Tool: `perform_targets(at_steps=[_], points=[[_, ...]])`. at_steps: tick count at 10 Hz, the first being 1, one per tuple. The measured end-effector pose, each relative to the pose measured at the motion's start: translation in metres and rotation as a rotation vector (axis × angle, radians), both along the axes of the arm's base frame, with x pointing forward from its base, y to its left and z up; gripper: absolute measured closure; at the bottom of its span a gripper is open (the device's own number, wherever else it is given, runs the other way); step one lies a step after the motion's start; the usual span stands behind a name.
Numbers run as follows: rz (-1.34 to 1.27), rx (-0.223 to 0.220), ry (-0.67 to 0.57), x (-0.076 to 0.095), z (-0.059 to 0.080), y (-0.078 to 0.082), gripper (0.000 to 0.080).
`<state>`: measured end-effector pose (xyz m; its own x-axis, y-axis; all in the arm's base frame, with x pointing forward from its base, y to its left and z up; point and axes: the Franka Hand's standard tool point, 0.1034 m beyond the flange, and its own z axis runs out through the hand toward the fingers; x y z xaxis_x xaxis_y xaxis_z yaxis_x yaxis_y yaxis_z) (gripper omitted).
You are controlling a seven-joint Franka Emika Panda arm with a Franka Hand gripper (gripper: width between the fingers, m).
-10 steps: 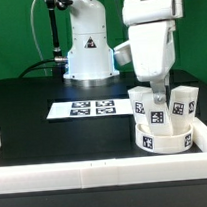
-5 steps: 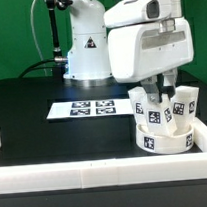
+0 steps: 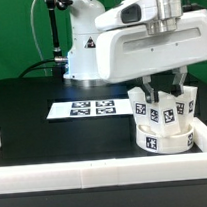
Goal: Assemble stool
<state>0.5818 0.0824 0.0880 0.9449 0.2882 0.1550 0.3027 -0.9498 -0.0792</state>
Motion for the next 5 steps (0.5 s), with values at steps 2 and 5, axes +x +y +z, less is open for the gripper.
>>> perform_targets(at_steps=[2, 5], points=[[-0.201, 0.038, 0.029, -0.0022, -0.0001, 0.0119, 0.0460], [-0.452, 0.101, 0.056, -0.0028, -0.0012, 0.0168, 0.0477]])
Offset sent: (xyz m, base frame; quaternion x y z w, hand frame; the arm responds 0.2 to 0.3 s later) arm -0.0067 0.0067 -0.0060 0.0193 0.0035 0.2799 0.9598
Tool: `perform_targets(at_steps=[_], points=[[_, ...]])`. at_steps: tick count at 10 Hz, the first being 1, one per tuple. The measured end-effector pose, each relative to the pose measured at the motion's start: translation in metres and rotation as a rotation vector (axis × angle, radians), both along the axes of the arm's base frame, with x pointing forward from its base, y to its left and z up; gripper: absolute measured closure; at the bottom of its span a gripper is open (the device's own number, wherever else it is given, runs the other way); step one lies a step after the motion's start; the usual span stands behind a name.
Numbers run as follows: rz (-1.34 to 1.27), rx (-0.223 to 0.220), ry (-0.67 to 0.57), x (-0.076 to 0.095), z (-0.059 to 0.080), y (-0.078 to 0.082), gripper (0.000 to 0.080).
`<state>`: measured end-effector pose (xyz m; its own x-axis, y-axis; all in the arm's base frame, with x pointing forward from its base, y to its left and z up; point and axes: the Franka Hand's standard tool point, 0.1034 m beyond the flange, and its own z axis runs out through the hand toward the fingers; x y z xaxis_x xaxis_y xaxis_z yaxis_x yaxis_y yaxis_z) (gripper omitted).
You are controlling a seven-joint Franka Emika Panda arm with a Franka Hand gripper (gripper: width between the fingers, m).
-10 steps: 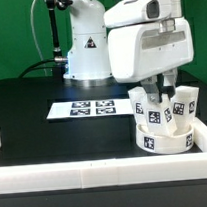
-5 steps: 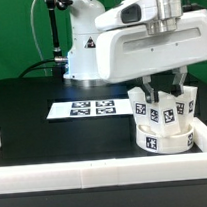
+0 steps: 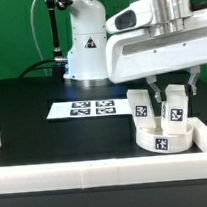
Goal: Assemble stool
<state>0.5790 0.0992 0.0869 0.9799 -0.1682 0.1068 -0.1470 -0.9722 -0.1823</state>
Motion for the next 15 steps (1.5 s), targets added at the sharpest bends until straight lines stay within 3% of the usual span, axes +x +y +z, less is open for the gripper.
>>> perform_targets(at_steps=[5, 11, 15], points=[[-0.263, 0.055, 0.029, 0.000, 0.000, 0.004, 0.0510], [-0.845, 0.220, 0.156, -0.001, -0.001, 0.002, 0.0543], [-1.144, 0.283, 0.213, 0.000, 0.001, 0.014, 0.0569]])
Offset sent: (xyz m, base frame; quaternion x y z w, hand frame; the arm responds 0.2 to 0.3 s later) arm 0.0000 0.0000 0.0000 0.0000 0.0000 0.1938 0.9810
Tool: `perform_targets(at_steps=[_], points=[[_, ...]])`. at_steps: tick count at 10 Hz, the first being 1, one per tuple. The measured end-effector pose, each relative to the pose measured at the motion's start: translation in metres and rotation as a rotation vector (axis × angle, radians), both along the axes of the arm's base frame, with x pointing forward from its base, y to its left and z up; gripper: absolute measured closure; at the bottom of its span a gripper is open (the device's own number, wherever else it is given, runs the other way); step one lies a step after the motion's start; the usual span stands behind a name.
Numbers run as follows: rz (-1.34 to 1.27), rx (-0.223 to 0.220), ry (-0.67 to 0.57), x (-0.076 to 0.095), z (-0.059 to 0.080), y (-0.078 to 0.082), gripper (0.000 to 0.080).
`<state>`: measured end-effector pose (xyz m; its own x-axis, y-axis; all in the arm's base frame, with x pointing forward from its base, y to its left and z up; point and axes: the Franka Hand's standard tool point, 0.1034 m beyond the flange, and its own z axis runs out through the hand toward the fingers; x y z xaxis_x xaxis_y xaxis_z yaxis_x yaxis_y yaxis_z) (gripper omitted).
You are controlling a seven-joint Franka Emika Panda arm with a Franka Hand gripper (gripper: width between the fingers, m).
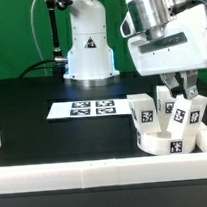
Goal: Assemble stool
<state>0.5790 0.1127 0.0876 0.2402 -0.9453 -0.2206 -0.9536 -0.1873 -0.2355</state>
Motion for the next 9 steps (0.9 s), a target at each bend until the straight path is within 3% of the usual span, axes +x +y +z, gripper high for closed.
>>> perform_targets(at_steps=[2, 5, 6, 7, 8, 9], points=[[-0.117, 0.028, 0.034, 0.0002, 0.0009, 0.0011, 0.0588], [-0.125, 0.033, 0.036, 0.0001, 0.0008, 0.0019, 0.0587], [-0.120, 0.033, 0.035, 0.0002, 0.0013, 0.0022, 0.0382], [-0.075, 0.035, 0.033, 0.0020, 0.0071, 0.0046, 0.0382], [-0.055, 0.030, 0.026, 0.0015, 0.0066, 0.0045, 0.0209], [-0.053, 0.030, 0.028, 0.0006, 0.0048, 0.0050, 0.0168]])
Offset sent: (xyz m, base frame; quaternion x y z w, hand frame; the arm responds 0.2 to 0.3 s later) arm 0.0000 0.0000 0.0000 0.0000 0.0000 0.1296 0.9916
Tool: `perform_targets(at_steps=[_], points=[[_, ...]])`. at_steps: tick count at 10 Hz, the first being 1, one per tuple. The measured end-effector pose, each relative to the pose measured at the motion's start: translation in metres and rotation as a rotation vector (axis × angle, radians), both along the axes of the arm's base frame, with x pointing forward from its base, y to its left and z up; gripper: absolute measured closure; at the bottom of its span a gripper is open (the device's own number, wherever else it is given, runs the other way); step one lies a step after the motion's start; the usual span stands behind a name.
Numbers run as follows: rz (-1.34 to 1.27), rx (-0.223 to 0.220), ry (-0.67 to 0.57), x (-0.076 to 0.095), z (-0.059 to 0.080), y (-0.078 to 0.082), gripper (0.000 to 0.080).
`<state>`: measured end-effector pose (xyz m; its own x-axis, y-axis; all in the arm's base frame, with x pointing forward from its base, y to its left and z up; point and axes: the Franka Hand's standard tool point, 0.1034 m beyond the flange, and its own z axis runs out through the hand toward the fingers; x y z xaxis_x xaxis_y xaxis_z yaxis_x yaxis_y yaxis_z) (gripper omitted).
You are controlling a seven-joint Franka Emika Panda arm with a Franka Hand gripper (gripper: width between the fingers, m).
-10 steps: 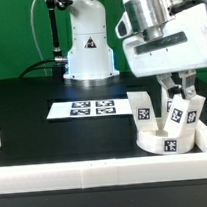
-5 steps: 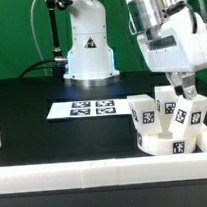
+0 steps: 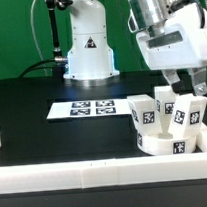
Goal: Assemble stool
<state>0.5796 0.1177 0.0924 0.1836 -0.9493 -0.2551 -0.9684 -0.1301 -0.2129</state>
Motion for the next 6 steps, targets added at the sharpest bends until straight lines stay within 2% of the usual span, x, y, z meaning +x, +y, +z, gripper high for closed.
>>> perform_targets(at_steps=[2, 4, 6], points=[[0.152, -0.028, -0.042, 0.000, 0.000, 0.000, 0.0155], [0.475, -0.085, -0.107, 0.004, 0.003, 0.004, 0.0151], [0.687, -0.098, -0.156, 0.010, 0.007, 0.005, 0.0151]])
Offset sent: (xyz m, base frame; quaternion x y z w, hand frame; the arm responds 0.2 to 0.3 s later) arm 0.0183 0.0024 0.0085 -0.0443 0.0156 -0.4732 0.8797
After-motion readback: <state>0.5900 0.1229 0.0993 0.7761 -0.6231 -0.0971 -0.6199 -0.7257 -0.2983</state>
